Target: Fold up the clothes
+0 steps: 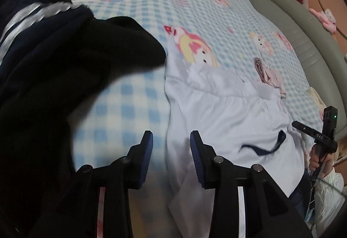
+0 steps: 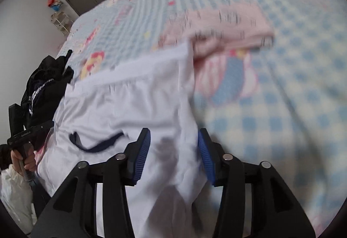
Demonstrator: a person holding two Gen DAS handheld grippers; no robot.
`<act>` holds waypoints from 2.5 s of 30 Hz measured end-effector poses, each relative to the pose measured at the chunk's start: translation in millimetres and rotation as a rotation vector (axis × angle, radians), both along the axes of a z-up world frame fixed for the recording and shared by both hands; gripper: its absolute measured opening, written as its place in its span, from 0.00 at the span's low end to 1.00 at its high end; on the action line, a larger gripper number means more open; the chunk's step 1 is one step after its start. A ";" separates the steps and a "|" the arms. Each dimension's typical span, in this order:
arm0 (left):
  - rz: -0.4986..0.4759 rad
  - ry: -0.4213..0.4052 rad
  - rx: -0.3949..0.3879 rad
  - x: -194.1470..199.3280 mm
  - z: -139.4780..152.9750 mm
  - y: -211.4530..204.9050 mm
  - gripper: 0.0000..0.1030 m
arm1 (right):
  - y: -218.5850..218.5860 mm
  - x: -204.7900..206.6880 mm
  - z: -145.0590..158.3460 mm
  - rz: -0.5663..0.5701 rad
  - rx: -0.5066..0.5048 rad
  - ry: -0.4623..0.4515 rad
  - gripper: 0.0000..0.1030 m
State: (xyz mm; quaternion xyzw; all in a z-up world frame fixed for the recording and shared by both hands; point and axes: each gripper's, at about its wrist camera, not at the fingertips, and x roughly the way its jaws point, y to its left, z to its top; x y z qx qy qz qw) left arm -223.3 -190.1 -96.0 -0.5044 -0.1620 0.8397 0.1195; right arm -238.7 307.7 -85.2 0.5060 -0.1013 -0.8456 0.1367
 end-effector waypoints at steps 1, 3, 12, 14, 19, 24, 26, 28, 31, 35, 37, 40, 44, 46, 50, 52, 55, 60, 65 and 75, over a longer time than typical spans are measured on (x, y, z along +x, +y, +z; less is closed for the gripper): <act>0.001 -0.005 0.003 -7.6 0.0 0.8 0.36 | -0.9 -2.0 5.3 0.012 -0.002 0.009 0.47; -0.002 -0.003 -0.003 -26.8 -1.7 4.9 0.44 | -5.0 -20.6 6.6 0.020 0.001 -0.003 0.55; -0.040 0.035 -0.116 -91.4 -0.7 34.1 0.04 | -25.0 -94.0 -12.4 0.057 0.026 -0.057 0.06; 0.006 0.050 -0.120 -94.0 2.4 20.1 0.04 | -25.6 -104.9 -12.9 0.052 0.029 -0.049 0.04; 0.034 -0.082 -0.027 -101.4 -21.1 5.2 0.10 | -18.1 -107.2 -4.8 0.007 0.029 -0.010 0.05; 0.098 0.080 0.043 -49.0 32.0 -6.9 0.52 | -15.6 -98.8 6.6 0.004 -0.006 -0.014 0.31; 0.118 0.082 0.068 -16.1 34.1 -16.0 0.52 | -7.1 -82.2 29.3 -0.010 -0.048 0.034 0.33; 0.139 0.085 0.093 16.8 36.3 -25.1 0.52 | -1.1 -51.3 45.4 -0.023 -0.063 0.077 0.36; 0.187 0.049 0.155 68.6 22.0 -34.9 0.50 | 4.7 -0.6 61.0 -0.043 -0.083 0.124 0.43; 0.165 0.044 0.286 114.4 4.8 -30.7 0.50 | -0.9 74.3 39.0 -0.068 -0.080 0.086 0.47; 0.119 0.047 0.275 115.4 4.2 -18.2 0.52 | -6.5 101.8 24.1 -0.083 -0.064 0.051 0.47; 0.055 0.044 0.235 111.3 3.5 1.3 0.52 | -8.3 129.8 13.8 -0.114 -0.070 0.030 0.49; -0.005 -0.002 0.138 103.0 -5.3 24.6 0.07 | -14.6 142.3 6.2 -0.129 -0.016 0.014 0.57; -0.001 -0.037 0.091 102.9 -13.5 27.2 0.06 | -15.8 148.3 1.5 -0.129 0.006 0.001 0.57; 0.058 -0.049 0.083 113.5 -11.0 3.7 0.10 | -1.0 157.8 2.3 -0.165 0.033 0.005 0.56; 0.094 -0.033 0.121 126.9 -3.0 -7.9 0.12 | 9.1 160.9 4.6 -0.193 0.050 0.011 0.56; 0.124 0.018 0.208 153.8 5.7 -19.7 0.37 | 23.7 167.0 9.4 -0.225 0.047 0.024 0.56; 0.092 -0.009 0.222 169.7 -10.8 3.3 0.50 | 19.1 176.0 3.0 -0.175 -0.044 0.016 0.56; 0.073 -0.050 0.208 166.5 -27.2 21.8 0.24 | 8.6 177.7 -12.5 -0.153 -0.081 -0.009 0.41; 0.106 -0.079 0.125 177.6 -23.2 17.7 0.12 | 20.9 181.9 -25.6 -0.227 -0.080 -0.036 0.32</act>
